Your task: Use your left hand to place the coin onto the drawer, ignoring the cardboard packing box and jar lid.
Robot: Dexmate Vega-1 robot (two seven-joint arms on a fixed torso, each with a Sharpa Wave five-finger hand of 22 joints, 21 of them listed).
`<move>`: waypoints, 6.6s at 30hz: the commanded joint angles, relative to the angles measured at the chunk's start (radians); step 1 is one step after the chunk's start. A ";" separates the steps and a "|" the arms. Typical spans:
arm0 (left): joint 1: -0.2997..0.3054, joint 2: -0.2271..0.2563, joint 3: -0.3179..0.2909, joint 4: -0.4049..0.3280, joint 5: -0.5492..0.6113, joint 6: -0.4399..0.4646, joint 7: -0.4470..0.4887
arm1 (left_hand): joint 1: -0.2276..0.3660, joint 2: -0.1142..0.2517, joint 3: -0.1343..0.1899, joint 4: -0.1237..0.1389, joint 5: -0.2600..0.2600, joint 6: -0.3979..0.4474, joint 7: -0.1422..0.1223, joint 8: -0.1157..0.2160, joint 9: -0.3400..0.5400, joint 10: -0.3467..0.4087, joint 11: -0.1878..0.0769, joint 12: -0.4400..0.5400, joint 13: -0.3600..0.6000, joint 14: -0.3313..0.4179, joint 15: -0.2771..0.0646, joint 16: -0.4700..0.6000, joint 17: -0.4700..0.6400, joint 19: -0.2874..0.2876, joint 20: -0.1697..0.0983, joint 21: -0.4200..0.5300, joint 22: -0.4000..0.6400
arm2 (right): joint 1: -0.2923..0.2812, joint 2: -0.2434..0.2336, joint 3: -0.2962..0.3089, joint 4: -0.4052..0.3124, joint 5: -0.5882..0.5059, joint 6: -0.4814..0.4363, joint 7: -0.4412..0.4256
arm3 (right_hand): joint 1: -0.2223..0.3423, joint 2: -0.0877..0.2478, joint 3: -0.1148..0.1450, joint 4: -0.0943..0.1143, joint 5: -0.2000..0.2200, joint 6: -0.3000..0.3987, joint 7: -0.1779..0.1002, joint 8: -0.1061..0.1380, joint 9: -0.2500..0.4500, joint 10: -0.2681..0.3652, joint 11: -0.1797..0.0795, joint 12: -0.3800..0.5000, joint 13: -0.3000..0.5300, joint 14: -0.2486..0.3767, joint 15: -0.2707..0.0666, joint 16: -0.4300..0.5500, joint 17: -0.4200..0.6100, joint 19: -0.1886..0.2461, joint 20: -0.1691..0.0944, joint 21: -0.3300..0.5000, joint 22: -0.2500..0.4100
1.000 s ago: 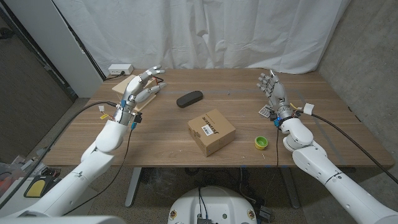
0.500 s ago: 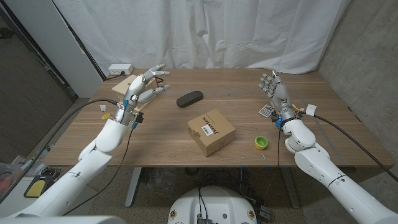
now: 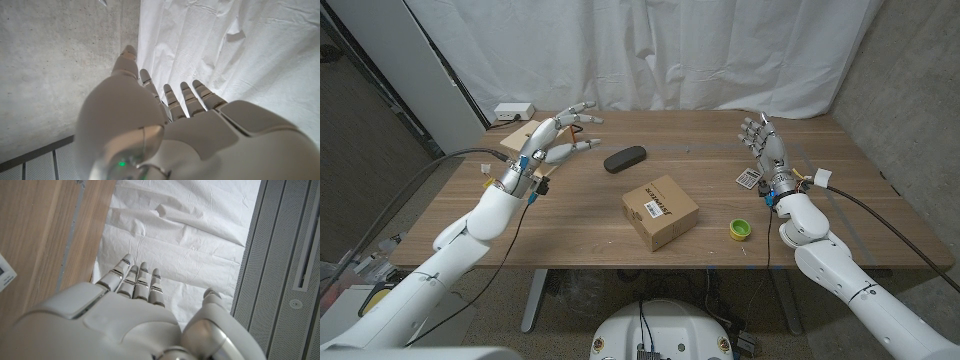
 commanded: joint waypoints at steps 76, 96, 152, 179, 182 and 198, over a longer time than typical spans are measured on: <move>-0.031 0.307 0.046 -0.602 0.361 0.447 -0.444 | 0.037 0.009 -0.009 0.033 -0.050 0.072 0.039 -0.026 0.012 -0.110 0.022 -0.003 0.000 -0.083 -0.060 0.002 0.002 -0.071 -0.017 -0.002 0.001 | -0.025 -0.148 0.098 -0.140 0.042 -0.102 0.032 | 0.003 0.009 -0.004 -0.008 0.007 0.013 -0.007 0.006 0.003 0.013 -0.005 0.007 0.005 0.006 0.002 0.004 0.005 0.013 0.006 -0.009 0.006; -0.242 0.281 0.273 -0.618 0.505 0.492 -0.564 | 0.034 0.015 -0.013 0.039 -0.053 0.063 0.051 -0.040 0.013 -0.125 0.031 -0.002 -0.001 -0.102 -0.049 0.001 0.002 -0.091 -0.010 -0.002 0.001 | -0.207 -0.188 0.212 -0.207 0.063 -0.041 0.084 | -0.006 0.008 -0.008 -0.005 0.006 0.013 -0.004 0.006 0.003 0.013 -0.004 0.007 0.005 0.006 0.004 0.005 0.006 0.012 0.007 -0.011 0.006; -0.313 0.361 0.288 -0.651 0.230 0.686 -0.709 | 0.058 0.035 -0.009 0.036 -0.068 0.076 0.082 -0.060 0.017 -0.143 0.055 0.004 -0.003 -0.113 -0.023 0.003 -0.001 -0.122 0.033 0.001 0.002 | -0.084 -0.160 0.233 -0.245 0.070 -0.221 -0.019 | -0.022 0.005 -0.018 0.001 0.006 0.012 0.000 0.005 0.003 0.003 0.006 0.004 0.005 -0.005 0.012 0.003 0.006 -0.002 0.009 -0.018 0.006; -0.167 0.459 0.208 -0.673 0.240 0.647 -0.611 | 0.073 0.043 -0.005 0.032 -0.074 0.096 0.081 -0.059 0.019 -0.135 0.050 0.008 -0.003 -0.107 -0.029 0.007 -0.001 -0.128 0.049 0.004 0.003 | -0.080 -0.165 0.222 -0.303 0.031 -0.250 -0.071 | -0.024 0.005 -0.020 0.001 0.007 0.017 -0.002 0.006 0.003 0.006 0.005 0.006 0.006 -0.001 0.011 0.005 0.005 -0.001 0.009 -0.018 0.006; -0.155 0.467 0.208 -0.660 0.257 0.639 -0.599 | 0.074 0.043 -0.005 0.032 -0.074 0.100 0.079 -0.058 0.019 -0.136 0.050 0.008 -0.003 -0.106 -0.031 0.007 -0.001 -0.128 0.048 0.004 0.003 | -0.081 -0.169 0.224 -0.314 0.024 -0.264 -0.083 | -0.024 0.005 -0.021 0.001 0.007 0.016 -0.002 0.006 0.003 0.007 0.006 0.006 0.006 -0.001 0.012 0.005 0.005 -0.001 0.009 -0.018 0.006; 0.017 0.539 0.067 -0.699 0.258 0.660 -0.492 | 0.079 0.046 -0.004 0.031 -0.079 0.090 0.064 -0.067 0.020 -0.139 0.045 0.007 -0.003 -0.109 -0.036 0.006 0.000 -0.135 0.054 0.004 0.003 | -0.059 -0.190 0.249 -0.331 0.039 -0.308 -0.073 | -0.025 0.004 -0.022 0.000 0.007 0.017 -0.002 0.006 0.003 0.006 0.005 0.006 0.006 -0.001 0.012 0.005 0.005 -0.001 0.009 -0.018 0.006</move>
